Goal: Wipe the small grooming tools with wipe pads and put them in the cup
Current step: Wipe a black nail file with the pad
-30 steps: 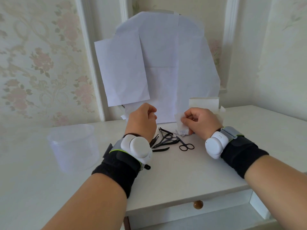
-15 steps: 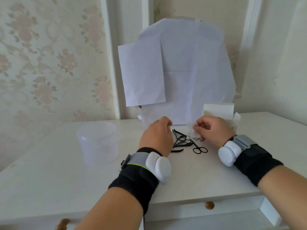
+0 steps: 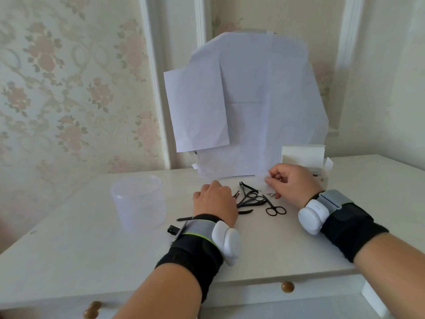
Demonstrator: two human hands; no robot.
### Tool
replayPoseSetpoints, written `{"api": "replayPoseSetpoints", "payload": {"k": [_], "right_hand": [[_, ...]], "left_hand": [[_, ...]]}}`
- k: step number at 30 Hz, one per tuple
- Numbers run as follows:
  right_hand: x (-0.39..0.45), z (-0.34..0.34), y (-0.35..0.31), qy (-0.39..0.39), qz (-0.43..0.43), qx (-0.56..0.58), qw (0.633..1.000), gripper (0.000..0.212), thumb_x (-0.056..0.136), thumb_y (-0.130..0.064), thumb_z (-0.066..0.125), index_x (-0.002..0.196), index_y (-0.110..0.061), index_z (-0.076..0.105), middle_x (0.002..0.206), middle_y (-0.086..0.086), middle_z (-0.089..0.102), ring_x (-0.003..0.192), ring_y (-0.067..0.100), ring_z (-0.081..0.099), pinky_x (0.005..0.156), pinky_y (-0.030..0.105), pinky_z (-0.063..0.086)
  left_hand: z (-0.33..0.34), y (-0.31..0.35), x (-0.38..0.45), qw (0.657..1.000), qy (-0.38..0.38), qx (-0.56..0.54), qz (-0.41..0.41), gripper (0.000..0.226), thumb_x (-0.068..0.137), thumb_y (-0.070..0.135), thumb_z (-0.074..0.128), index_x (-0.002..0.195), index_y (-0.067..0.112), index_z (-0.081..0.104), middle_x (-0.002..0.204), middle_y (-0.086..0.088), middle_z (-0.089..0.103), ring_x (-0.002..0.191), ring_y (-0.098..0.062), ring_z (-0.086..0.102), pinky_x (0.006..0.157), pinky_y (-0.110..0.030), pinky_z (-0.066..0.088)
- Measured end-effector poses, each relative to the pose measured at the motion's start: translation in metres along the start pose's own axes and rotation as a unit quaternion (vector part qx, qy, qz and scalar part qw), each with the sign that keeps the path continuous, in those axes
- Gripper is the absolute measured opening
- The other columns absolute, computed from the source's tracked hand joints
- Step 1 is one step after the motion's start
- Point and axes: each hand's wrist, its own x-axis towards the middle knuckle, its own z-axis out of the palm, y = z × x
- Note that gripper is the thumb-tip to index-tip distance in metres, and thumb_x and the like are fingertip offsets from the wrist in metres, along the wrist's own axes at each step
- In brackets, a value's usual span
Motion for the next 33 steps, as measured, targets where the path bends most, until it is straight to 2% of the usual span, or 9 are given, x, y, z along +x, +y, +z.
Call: {"api": "replayPoseSetpoints", "payload": {"k": [2,6,13,19,24,27,30,33], "right_hand": [[0.0,0.0,0.0,-0.005,-0.003,0.001,1.0,0.021,0.09,-0.017,0.067,0.076,-0.029,0.059,0.074,-0.004,0.065,0.046,0.004,0.064,0.054,0.014,0.048],[0.0,0.003,-0.002,-0.009,-0.016,-0.007,1.0,0.02,0.091,-0.018,0.066,0.077,-0.03,0.058,0.074,-0.008,0.064,0.045,-0.001,0.062,0.059,0.019,0.051],[0.003,0.006,-0.014,-0.013,-0.056,0.027,0.998,0.009,0.09,-0.019,0.065,0.083,-0.024,0.063,0.074,-0.008,0.066,0.066,0.016,0.07,0.067,0.026,0.055],[0.025,0.007,-0.04,-0.038,-0.116,0.012,0.992,0.007,0.09,-0.023,0.064,0.084,-0.025,0.064,0.076,-0.009,0.066,0.068,0.013,0.066,0.07,0.024,0.053],[0.042,0.021,-0.042,-0.065,-0.128,-0.015,0.989,0.01,0.09,-0.026,0.062,0.081,-0.028,0.062,0.071,-0.011,0.063,0.068,0.012,0.065,0.074,0.032,0.056],[0.042,0.03,-0.034,-0.056,-0.125,0.013,0.991,0.009,0.091,-0.025,0.062,0.082,-0.026,0.062,0.074,-0.009,0.065,0.069,0.01,0.064,0.069,0.023,0.051],[0.039,0.035,-0.027,-0.05,-0.125,0.021,0.991,0.01,0.09,-0.023,0.065,0.08,-0.026,0.063,0.073,-0.009,0.065,0.068,0.007,0.059,0.06,0.005,0.039],[0.04,0.035,-0.026,-0.043,-0.126,0.031,0.991,0.012,0.089,-0.022,0.067,0.079,-0.027,0.062,0.074,-0.008,0.066,0.067,0.005,0.059,0.059,0.003,0.037]], "left_hand": [[0.001,0.0,0.001,1.0,0.003,0.009,-0.003,0.029,0.098,0.033,0.044,0.114,0.02,0.063,0.122,-0.002,0.052,0.117,-0.026,0.045,0.1,-0.039,0.036],[0.002,-0.003,0.004,1.0,0.011,0.008,-0.007,0.029,0.097,0.035,0.046,0.114,0.021,0.065,0.121,-0.002,0.051,0.118,-0.025,0.044,0.1,-0.038,0.034],[0.003,-0.001,0.004,0.999,0.009,-0.008,-0.039,0.028,0.095,0.041,0.05,0.107,0.024,0.068,0.121,0.0,0.051,0.119,-0.024,0.043,0.099,-0.038,0.032],[0.004,0.001,0.005,0.998,0.026,-0.035,-0.049,0.022,0.093,0.036,0.055,0.104,0.023,0.068,0.119,0.002,0.052,0.115,-0.021,0.045,0.098,-0.035,0.032],[0.004,-0.002,0.007,0.994,0.023,-0.085,-0.064,0.016,0.091,0.032,0.059,0.098,0.022,0.07,0.118,0.003,0.052,0.113,-0.021,0.049,0.1,-0.037,0.038],[0.006,-0.005,0.009,0.99,0.04,-0.123,-0.064,0.017,0.093,0.033,0.057,0.097,0.021,0.068,0.114,0.003,0.054,0.109,-0.02,0.052,0.1,-0.038,0.04],[0.002,-0.009,0.009,0.975,0.083,-0.189,-0.08,0.019,0.096,0.028,0.051,0.1,0.019,0.067,0.11,0.002,0.057,0.102,-0.018,0.054,0.09,-0.027,0.039],[-0.005,-0.016,0.008,0.95,0.118,-0.264,-0.116,0.023,0.098,0.024,0.047,0.106,0.018,0.068,0.106,0.003,0.064,0.096,-0.015,0.057,0.08,-0.022,0.038]]}}
